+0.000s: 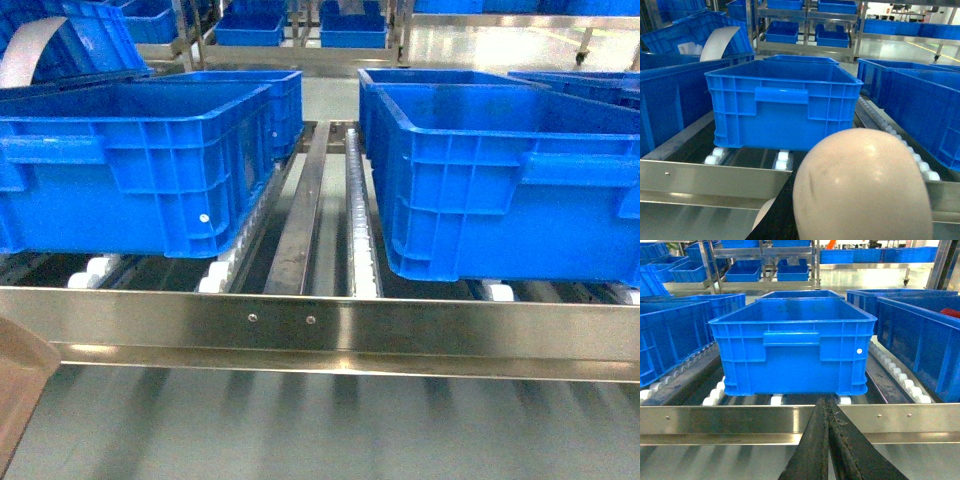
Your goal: Place part in tray to right shelf
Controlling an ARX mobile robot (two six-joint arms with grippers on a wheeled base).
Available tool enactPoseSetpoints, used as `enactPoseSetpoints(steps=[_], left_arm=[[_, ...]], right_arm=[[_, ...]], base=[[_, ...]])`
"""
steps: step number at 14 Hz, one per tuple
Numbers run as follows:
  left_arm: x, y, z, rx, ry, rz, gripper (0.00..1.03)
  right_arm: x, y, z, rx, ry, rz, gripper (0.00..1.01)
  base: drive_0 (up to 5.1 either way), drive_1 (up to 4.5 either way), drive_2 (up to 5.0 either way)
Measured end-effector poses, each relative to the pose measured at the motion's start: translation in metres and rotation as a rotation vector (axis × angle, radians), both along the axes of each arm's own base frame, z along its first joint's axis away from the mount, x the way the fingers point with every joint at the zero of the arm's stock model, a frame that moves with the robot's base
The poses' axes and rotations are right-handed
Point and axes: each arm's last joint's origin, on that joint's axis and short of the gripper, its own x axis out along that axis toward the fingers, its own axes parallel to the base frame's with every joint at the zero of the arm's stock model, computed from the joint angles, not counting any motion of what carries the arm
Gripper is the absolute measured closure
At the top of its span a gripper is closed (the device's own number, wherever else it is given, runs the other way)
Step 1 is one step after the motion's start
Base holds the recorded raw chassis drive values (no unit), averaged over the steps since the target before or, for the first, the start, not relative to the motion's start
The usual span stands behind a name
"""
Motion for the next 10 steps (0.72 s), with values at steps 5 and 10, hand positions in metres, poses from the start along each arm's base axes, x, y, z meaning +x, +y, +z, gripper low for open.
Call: enactPoseSetpoints(steps=[5,10], left_arm=[[-0.012,0.0,-0.001,0.001,-0.008,0.001,0.87],[-0.011,0.0,-0.003,0.0,0.008,0.0,0.87]], right_arm=[[0.0,0.0,0.0,0.0,-0.002,0.0,0.99],[0.0,0.0,0.0,0.0,-0.002,0.0,0.99]], base=[[0.0,0.0,0.0],[0.0,0.0,0.0]])
